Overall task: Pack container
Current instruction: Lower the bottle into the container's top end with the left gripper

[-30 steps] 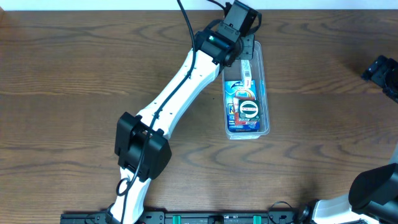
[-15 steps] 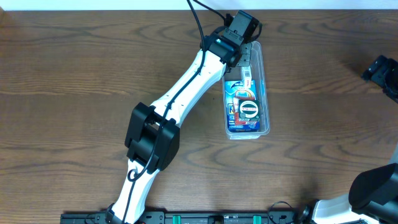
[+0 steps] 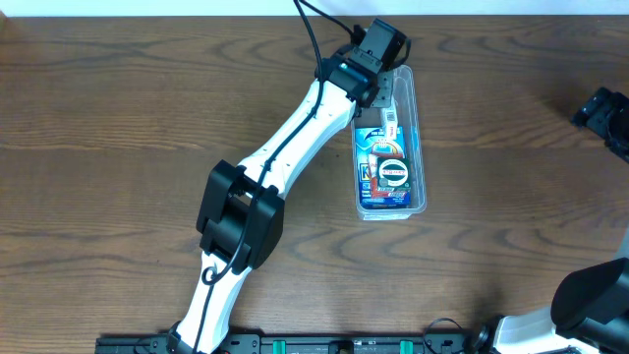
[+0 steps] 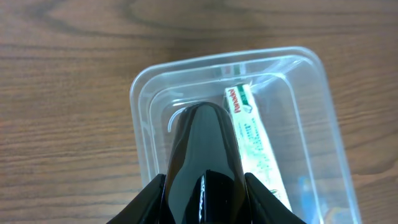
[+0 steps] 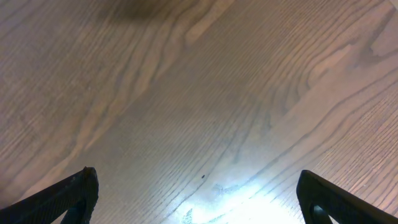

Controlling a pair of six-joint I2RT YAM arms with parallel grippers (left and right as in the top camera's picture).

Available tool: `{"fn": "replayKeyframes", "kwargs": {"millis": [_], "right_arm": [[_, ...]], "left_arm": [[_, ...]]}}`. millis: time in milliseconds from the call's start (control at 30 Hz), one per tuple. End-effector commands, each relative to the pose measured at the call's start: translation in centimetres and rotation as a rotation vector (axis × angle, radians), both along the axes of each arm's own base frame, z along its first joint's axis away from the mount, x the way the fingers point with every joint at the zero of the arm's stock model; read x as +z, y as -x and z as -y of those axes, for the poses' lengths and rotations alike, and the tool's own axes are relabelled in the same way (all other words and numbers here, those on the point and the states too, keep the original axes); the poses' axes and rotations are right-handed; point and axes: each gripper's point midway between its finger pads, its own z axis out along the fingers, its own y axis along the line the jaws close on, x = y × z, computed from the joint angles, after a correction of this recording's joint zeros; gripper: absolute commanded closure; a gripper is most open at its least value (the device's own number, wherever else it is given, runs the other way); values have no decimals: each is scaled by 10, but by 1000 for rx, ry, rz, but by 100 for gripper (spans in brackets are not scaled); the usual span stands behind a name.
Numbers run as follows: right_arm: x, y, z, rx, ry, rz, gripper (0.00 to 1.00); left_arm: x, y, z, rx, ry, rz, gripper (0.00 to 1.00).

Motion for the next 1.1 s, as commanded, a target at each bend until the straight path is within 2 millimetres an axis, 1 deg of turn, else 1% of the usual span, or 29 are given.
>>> {"fn": "replayKeyframes", "kwargs": {"millis": [0, 333, 900, 933, 967, 1000, 1067], "right_arm": [[4, 3, 4, -3, 14, 2, 1], [4, 3, 4, -3, 15, 2, 1], [4, 3, 3, -3, 14, 1, 1], [4, 3, 4, -3, 15, 2, 1], [4, 3, 4, -3, 15, 2, 1], [4, 3, 4, -3, 15, 2, 1], [4, 3, 3, -3, 15, 2, 1]], "left_arm": [[1, -4, -5, 23, -6, 12, 64], [-30, -3, -4, 56, -17, -42, 64], [-30, -1, 3, 37, 5, -50, 63], [-30, -1, 3, 37, 5, -50, 59], [-30, -1, 3, 37, 5, -50, 53], [-30, -1, 3, 37, 5, -50, 51], [-30, -1, 3, 37, 5, -50, 50]]}}
